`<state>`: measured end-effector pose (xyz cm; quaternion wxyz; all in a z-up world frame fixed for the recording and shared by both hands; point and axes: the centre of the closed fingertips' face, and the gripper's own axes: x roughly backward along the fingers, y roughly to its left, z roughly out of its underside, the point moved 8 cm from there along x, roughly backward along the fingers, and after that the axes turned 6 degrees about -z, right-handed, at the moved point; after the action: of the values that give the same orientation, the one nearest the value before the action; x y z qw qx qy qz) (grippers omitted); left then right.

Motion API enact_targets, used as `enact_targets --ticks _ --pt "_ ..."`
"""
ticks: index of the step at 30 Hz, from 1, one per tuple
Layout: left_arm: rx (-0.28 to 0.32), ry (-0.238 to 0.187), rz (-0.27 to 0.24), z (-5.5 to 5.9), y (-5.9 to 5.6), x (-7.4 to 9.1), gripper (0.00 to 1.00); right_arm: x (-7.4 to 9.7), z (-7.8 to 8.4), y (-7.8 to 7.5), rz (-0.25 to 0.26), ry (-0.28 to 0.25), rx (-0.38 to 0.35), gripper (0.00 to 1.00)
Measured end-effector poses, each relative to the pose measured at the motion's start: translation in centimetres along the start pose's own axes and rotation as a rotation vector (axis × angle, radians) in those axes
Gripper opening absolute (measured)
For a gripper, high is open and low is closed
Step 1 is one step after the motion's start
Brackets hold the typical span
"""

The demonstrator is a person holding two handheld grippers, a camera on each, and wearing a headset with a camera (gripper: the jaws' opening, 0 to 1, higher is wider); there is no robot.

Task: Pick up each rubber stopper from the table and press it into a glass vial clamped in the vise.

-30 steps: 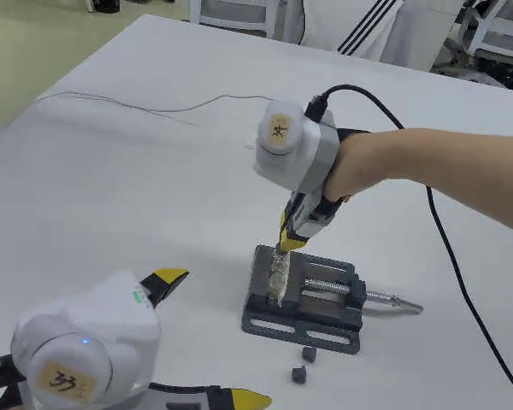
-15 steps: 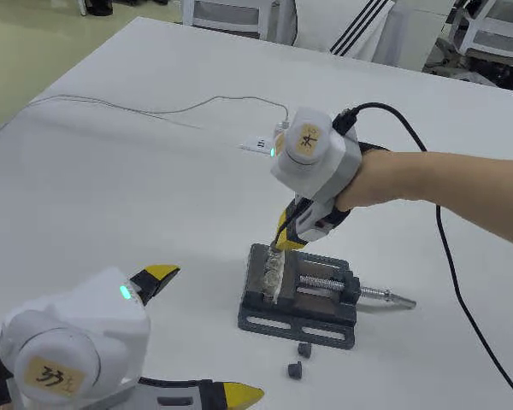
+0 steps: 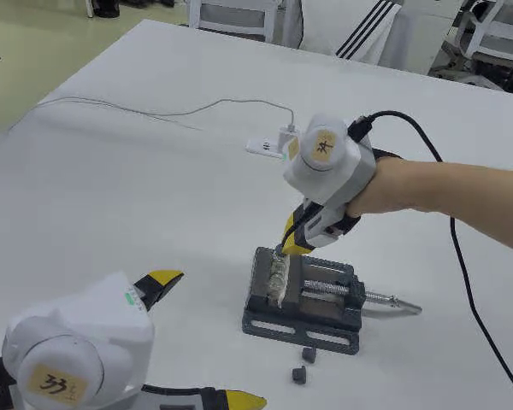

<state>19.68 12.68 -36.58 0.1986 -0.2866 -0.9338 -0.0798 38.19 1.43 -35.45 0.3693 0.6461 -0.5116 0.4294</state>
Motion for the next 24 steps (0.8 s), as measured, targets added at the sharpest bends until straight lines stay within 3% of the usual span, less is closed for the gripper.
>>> enact_targets --ticks 3,5,8,13,18,24 --pt "-0.001 0.001 0.002 0.0 -0.1 0.0 0.95 0.1 0.6 0.4 -0.021 0.006 -0.036 0.18" --pt "-0.002 0.001 0.003 0.0 -0.1 0.0 0.95 0.3 0.9 0.6 -0.014 -0.010 -0.020 0.15" --pt "0.000 -0.001 0.003 -0.1 -0.1 0.0 0.95 0.7 0.8 1.1 -0.010 -0.089 -0.076 0.23" --pt "-0.004 0.001 0.008 0.0 -0.1 0.0 0.95 0.8 1.2 2.3 -0.004 -0.154 -0.085 0.38" --pt "-0.006 0.006 0.009 0.1 -0.1 0.1 0.95 0.4 2.0 3.5 0.022 -0.188 -0.106 0.66" --pt "-0.012 0.011 0.011 0.1 0.0 0.2 0.95 0.2 3.0 4.6 0.057 -0.245 -0.130 0.90"
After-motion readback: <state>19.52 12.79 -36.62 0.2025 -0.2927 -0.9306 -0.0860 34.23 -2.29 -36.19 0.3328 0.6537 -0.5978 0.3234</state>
